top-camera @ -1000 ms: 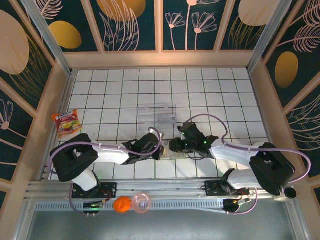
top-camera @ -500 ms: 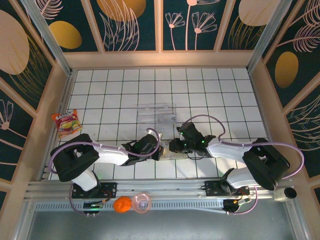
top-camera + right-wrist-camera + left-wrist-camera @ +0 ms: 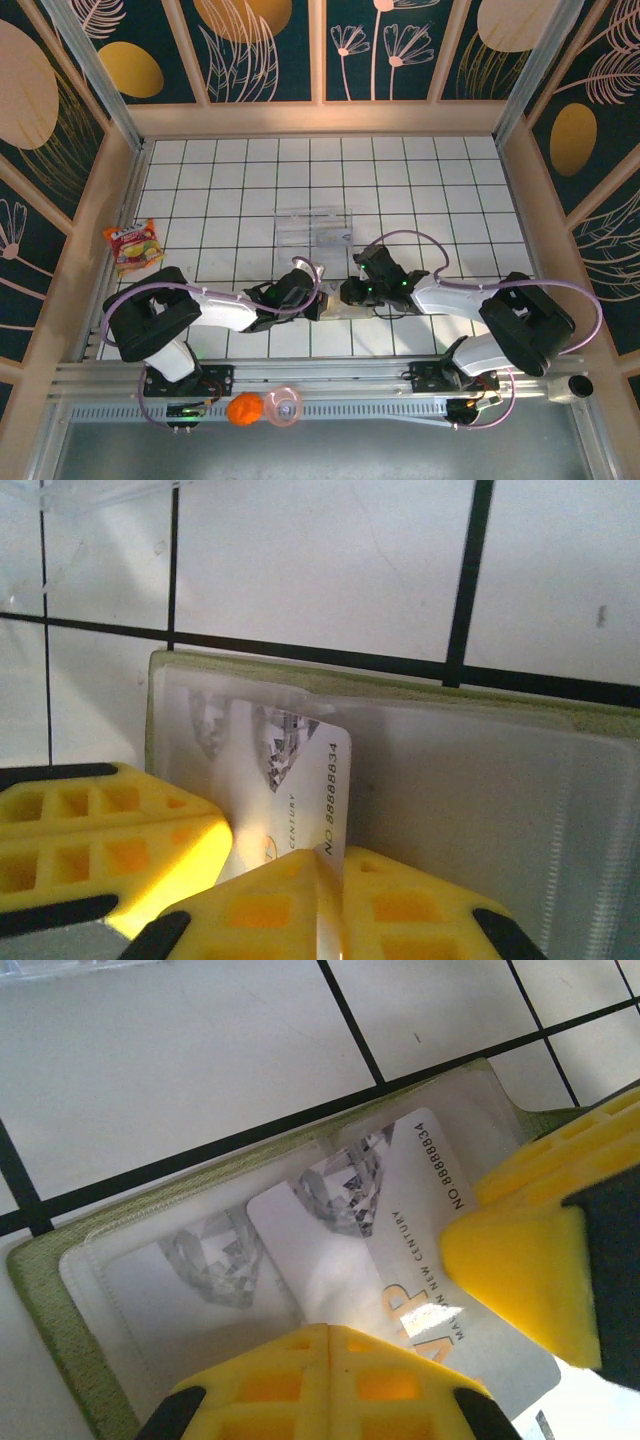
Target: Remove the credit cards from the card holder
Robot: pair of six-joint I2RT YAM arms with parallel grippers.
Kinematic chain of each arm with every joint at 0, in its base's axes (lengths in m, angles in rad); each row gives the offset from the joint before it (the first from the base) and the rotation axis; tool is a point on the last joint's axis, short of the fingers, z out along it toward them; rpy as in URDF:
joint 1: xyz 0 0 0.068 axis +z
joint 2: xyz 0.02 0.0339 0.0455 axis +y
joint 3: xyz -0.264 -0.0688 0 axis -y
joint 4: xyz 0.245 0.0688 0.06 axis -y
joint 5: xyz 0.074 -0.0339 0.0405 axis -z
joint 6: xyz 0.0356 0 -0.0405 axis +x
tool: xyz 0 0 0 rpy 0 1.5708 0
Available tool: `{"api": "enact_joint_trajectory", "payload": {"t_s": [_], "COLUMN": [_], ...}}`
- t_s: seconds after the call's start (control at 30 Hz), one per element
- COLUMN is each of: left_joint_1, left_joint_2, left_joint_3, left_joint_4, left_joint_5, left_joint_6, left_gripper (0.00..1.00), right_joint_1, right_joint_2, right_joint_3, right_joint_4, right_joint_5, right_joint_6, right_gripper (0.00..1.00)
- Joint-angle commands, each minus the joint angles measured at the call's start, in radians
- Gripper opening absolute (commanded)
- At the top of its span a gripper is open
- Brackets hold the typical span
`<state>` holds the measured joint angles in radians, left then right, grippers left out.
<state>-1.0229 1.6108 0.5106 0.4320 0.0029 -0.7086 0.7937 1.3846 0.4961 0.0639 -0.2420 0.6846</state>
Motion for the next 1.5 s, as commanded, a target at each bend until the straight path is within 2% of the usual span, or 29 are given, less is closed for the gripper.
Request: {"api": "enact_joint_trajectory", "payload": {"t_s": [0.0,0.03,0.2,0.33,0.4,0.47,0.53,0.67,0.77,0.83,1.0,1.17,1.37,1.47], "left_joint_1": [-0.002,-0.002,0.002,0.021,0.056,0.105,0.132,0.162,0.186,0.187,0.187,0.187,0.187,0.187], "left_joint_2": [0.004,-0.003,-0.029,-0.139,-0.227,-0.3,-0.344,-0.37,-0.371,-0.376,-0.373,-0.348,-0.344,-0.381], "left_joint_3": [-0.033,-0.035,-0.029,-0.041,-0.075,-0.12,-0.145,-0.202,-0.255,-0.27,-0.264,-0.267,-0.256,-0.24], "left_joint_4": [-0.075,-0.076,-0.08,-0.019,0.063,0.183,0.27,0.477,0.649,0.696,0.68,0.749,0.782,0.711], "left_joint_5": [0.014,0.012,0.003,0.039,0.103,0.219,0.301,0.411,0.46,0.475,0.482,0.508,0.522,0.508], "left_joint_6": [-0.022,-0.022,-0.017,-0.003,0.004,-0.002,-0.011,-0.075,-0.142,-0.156,-0.159,-0.194,-0.212,-0.185], "left_gripper": [0.0,0.0,0.01,0.13,0.24,0.35,0.42,0.51,0.54,0.55,0.5,0.41,0.23,0.11], "right_joint_1": [-0.011,-0.016,-0.067,-0.077,-0.08,-0.082,-0.085,-0.085,-0.086,-0.085,-0.079,-0.065,-0.034,-0.017], "right_joint_2": [-0.051,-0.074,-0.23,-0.358,-0.408,-0.453,-0.483,-0.527,-0.539,-0.537,-0.533,-0.498,-0.43,-0.411], "right_joint_3": [-0.024,-0.025,-0.041,-0.043,-0.042,-0.05,-0.066,-0.106,-0.126,-0.129,-0.142,-0.137,-0.12,-0.104], "right_joint_4": [-0.039,-0.058,-0.124,-0.107,-0.089,-0.045,0.009,0.163,0.242,0.262,0.335,0.37,0.364,0.292], "right_joint_5": [0.036,0.052,0.093,0.07,0.051,0.002,-0.057,-0.184,-0.247,-0.262,-0.302,-0.299,-0.251,-0.2], "right_joint_6": [-0.006,-0.008,-0.035,-0.08,-0.096,-0.105,-0.102,-0.061,-0.033,-0.022,0.002,0.007,-0.009,-0.037], "right_gripper": [0.03,0.0,0.0,0.0,0.0,0.0,0.0,0.0,0.0,0.0,0.0,0.0,0.0,0.0]}}
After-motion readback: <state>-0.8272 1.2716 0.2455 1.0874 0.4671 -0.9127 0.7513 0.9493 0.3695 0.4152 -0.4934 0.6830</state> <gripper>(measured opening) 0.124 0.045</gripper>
